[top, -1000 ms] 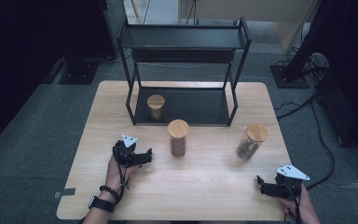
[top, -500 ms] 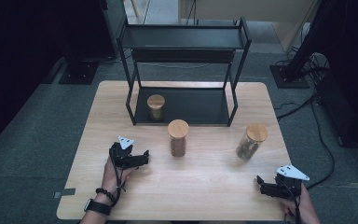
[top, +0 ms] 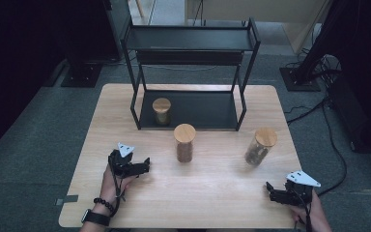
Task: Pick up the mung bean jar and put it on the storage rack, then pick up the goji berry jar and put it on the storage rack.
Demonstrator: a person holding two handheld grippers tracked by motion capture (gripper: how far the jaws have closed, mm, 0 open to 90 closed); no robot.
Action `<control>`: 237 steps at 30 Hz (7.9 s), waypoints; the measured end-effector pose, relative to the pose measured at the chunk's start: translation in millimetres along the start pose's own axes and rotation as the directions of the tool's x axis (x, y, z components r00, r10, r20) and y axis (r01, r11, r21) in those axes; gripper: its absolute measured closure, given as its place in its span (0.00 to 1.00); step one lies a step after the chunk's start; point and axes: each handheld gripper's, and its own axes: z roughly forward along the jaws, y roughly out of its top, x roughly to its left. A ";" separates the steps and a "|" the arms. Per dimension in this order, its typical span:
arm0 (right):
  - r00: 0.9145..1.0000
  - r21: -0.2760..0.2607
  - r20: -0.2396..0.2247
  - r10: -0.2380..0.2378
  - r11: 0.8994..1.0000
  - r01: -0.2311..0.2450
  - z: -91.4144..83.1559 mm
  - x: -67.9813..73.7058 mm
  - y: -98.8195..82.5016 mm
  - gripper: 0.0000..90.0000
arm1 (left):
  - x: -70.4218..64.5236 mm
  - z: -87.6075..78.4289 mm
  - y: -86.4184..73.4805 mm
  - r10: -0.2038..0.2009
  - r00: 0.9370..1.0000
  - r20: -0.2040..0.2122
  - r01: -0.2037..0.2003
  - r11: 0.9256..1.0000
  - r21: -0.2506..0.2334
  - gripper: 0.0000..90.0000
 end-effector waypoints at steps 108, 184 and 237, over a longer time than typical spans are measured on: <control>0.999 -0.017 0.016 -0.041 0.999 0.041 -3.6 13.2 -1.2 0.00 | 54.5 -64.2 -57.1 0.009 1.000 -0.014 -0.008 1.000 0.021 0.03; 0.997 -0.083 -0.050 -0.064 0.995 0.060 8.6 97.5 42.3 0.02 | 52.7 -63.2 -56.7 0.032 0.999 -0.022 -0.031 0.999 0.030 0.03; 0.981 -0.107 -0.153 -0.119 0.989 0.103 32.2 168.1 75.5 0.02 | 52.7 -63.1 -56.7 0.036 0.999 -0.019 -0.036 0.999 0.030 0.03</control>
